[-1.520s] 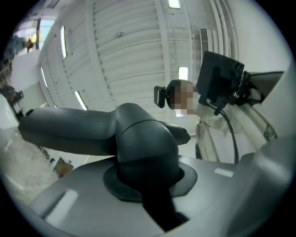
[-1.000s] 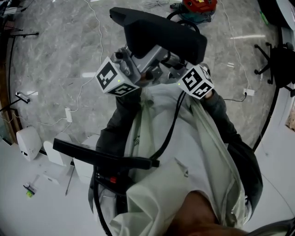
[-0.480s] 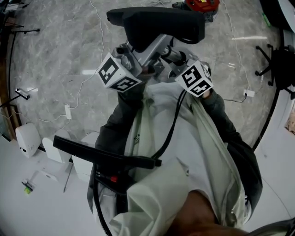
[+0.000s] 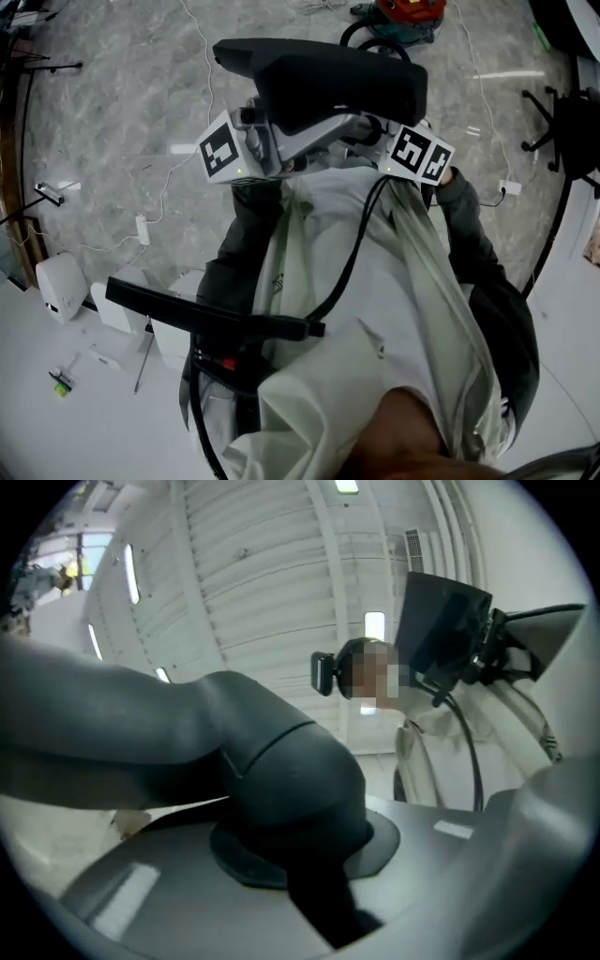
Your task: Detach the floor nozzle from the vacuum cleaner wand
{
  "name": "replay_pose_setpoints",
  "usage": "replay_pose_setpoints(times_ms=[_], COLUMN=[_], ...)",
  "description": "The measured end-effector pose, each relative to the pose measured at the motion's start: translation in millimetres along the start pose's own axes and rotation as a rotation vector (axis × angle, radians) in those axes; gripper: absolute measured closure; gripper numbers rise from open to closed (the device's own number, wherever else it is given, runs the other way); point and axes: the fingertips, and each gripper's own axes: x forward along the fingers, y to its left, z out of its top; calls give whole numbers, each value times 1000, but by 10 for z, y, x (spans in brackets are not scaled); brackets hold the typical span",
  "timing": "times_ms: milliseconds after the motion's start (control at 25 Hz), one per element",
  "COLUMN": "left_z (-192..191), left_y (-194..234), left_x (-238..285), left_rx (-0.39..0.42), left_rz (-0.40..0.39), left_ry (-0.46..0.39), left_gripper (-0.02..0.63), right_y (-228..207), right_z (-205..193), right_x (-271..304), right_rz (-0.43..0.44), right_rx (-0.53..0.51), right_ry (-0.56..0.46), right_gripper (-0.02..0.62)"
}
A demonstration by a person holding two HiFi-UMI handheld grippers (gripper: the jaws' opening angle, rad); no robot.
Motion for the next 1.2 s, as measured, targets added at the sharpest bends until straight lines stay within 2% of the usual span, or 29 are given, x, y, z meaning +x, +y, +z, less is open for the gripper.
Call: replay_pose_setpoints(times_ms=[40, 80, 160, 280, 400, 480, 520, 600, 680, 800, 920, 1000, 1080, 1120, 1200], left_z=[-36, -65, -63, 18, 13, -5, -7, 5, 35, 59, 7, -21, -27, -21, 8], left_y=[-86, -115, -18, 272, 499, 577, 602, 620, 548, 290, -6, -121, -83, -15, 164], left_x=[8, 19, 38, 18, -68, -119, -143, -173, -165, -100, -42, -22, -18, -14, -3], left_rx=[13, 21, 24, 15, -23, -47, -53, -55, -43, -10, 2, 7, 5, -2, -21], left_rz=[-54, -73, -10, 172, 322, 402, 437, 472, 423, 236, 20, -74, -59, -15, 106], left_ry=[19, 32, 16, -16, 5, 22, 26, 26, 9, -20, -5, 4, -4, -10, -22], left_gripper=[526, 525, 525, 529, 529, 529, 529, 531, 531, 528, 528, 528, 528, 528, 528], right_y=[40, 44, -31, -262, -411, -452, -460, -451, -382, -215, 29, 131, 112, 61, -82], right_z=[-22, -37, -17, 28, 18, -6, -14, -5, 29, 43, 66, 64, 53, 48, 37], right_x=[-18, -29, -35, -13, -7, -10, -4, 17, 52, 42, 30, 16, 14, 18, 22], right_rz=[45, 65, 30, -177, -401, -497, -517, -500, -415, -233, 2, 106, 105, 62, -85], right_rx=[-10, -16, -10, 41, 98, 116, 115, 100, 73, 25, -4, -9, 6, 20, 56], right_ry=[3, 4, -2, 10, 44, 68, 77, 80, 61, 28, -25, -34, -27, -21, -2], right_gripper=[554, 554, 554, 555, 555, 555, 555, 555, 555, 555, 555, 555, 555, 557, 557])
